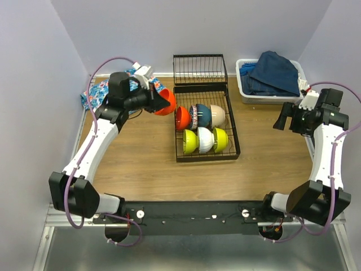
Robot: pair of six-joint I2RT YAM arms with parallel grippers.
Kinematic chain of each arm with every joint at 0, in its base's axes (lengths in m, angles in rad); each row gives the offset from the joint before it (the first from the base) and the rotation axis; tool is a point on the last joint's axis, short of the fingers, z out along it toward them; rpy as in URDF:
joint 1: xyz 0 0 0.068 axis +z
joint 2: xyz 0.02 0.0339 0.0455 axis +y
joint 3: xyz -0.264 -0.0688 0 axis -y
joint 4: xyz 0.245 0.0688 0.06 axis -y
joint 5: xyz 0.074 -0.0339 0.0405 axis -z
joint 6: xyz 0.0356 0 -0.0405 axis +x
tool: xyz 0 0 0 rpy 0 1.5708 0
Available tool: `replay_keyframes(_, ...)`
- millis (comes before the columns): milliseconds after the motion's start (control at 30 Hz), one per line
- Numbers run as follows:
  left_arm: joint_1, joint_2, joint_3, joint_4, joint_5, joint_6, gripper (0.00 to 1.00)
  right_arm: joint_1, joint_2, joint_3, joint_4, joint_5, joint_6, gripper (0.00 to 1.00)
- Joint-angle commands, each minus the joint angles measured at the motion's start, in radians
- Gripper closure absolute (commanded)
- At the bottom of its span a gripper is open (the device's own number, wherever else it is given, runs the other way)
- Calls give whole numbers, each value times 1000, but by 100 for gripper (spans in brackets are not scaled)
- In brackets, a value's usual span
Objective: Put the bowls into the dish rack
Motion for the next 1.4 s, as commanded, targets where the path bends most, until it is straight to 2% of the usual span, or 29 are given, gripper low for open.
replay_keyframes(0, 117, -52, -310, 768, 322, -617, 100, -7, 40, 11, -18, 57, -55, 0)
replay_keyframes(33, 129, -35, -363, 907, 364, -700, 100, -7, 61, 16, -17, 75, -58, 0)
replay_keyframes(67, 140, -11, -411, 1068, 407, -898, 100, -7, 72, 27, -14, 86, -60, 0)
replay_keyframes(100, 154, 47, -475, 1337, 434, -990, 100, -7, 81, 28, -11, 97, -67, 0)
replay_keyframes(167, 162, 118, -534, 1650, 464, -1216, 100, -7, 106, 33, -14, 131, -70, 0)
replay_keyframes(200, 165, 163, -579, 2010, 449, -1461, 100, -7, 112, 45, -26, 135, -73, 0)
replay_keyframes(233, 165, 233, -591, 2015, 430, -1504, 100, -7, 123, 50, -32, 135, -79, 0)
replay_keyframes(367, 177, 267, -582, 2015, 441, -1463, 100, -5, 161, 62, -34, 164, -99, 0)
replay_keyframes(600, 180, 310, -640, 2015, 470, -1498, 100, -5, 221, 111, -26, 177, -93, 0)
replay_keyframes(933, 183, 283, -841, 2012, 317, -1445, 100, -5, 225, 60, -34, 198, -110, 0)
replay_keyframes(1100, 183, 298, -842, 2013, 300, -1455, 100, -5, 215, 30, -34, 197, -113, 0)
replay_keyframes(1367, 182, 355, -839, 2012, 247, -1560, 100, -5, 199, -10, -51, 204, -126, 0)
